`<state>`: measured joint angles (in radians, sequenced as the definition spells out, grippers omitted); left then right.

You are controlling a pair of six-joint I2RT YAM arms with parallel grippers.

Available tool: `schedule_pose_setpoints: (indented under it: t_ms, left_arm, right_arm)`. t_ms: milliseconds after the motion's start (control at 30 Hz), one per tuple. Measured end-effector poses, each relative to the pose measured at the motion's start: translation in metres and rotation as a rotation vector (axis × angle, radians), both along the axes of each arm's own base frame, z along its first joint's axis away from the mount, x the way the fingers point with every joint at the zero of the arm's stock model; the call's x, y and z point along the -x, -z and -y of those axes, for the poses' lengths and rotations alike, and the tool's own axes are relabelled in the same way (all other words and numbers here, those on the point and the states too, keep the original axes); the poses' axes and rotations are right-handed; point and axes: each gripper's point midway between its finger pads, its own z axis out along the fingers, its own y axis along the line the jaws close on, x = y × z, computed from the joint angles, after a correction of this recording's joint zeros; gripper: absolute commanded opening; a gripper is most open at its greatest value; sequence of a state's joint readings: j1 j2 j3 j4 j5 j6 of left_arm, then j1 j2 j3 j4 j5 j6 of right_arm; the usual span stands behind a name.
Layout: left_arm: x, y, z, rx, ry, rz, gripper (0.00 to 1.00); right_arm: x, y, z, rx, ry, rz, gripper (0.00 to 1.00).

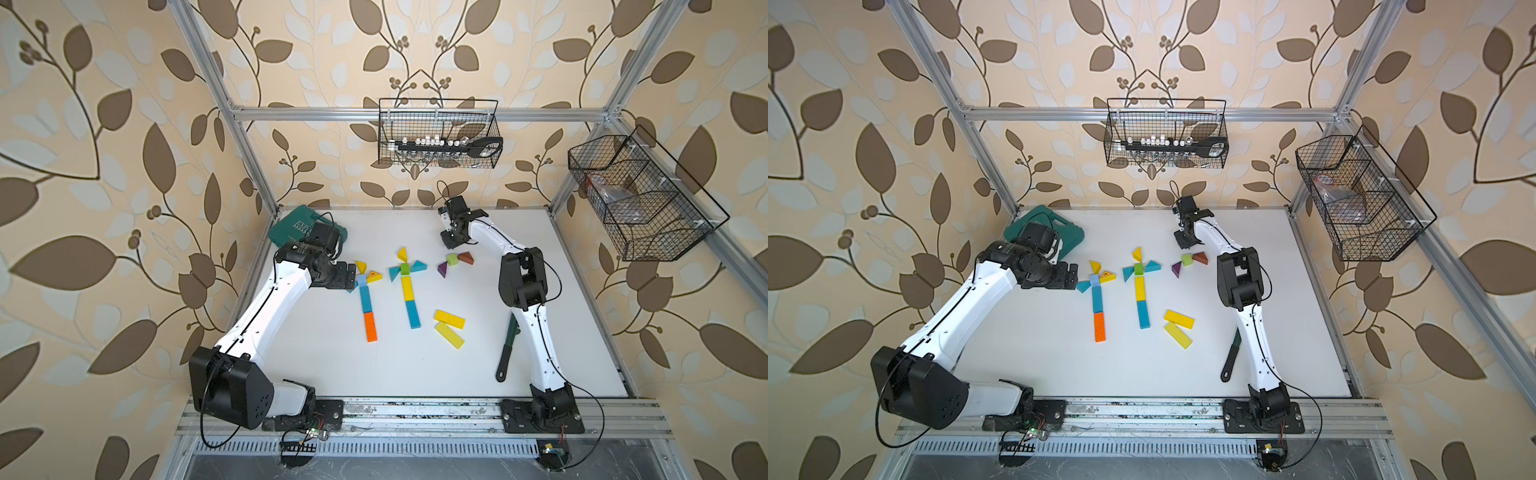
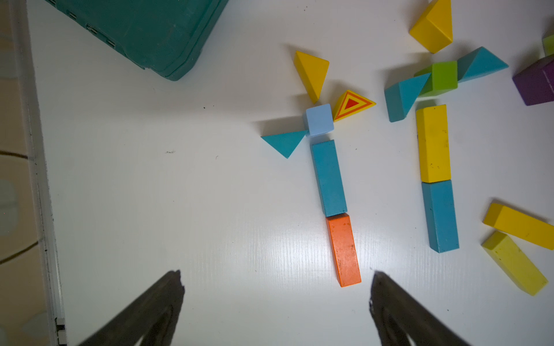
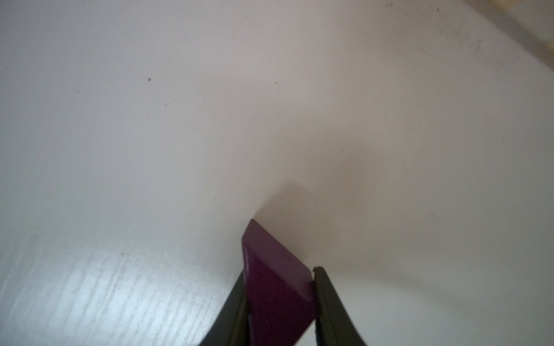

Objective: Assemble a small pinwheel with building blocks
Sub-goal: Adjust the building block at the center of the board.

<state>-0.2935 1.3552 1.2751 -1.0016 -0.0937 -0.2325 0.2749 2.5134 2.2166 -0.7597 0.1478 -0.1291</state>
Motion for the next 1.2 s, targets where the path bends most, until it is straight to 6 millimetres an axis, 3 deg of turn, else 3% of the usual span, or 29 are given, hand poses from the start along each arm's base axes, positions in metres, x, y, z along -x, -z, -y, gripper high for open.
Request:
schedule_pose_setpoints:
  t_ms: [700, 1000, 1200]
  left_arm:
    - [0.000, 0.002, 0.000, -0.002, 0.000, -0.007, 0.99]
    - [-0.001, 0.005, 0.001, -0.004, 0.001, -0.019, 0.99]
    - [-0.001, 0.006, 0.001, -0.004, 0.001, -0.022, 0.99]
  right_arm:
    - [0.015, 0.003, -0.017, -0.056, -0.028, -0.034, 0.23]
    - [0.015, 0.003, -0.016, -0.055, -0.027, -0.035, 0.46]
    - [0.017, -0.006, -0.016, -0.053, -0.033, -0.034, 0.52]
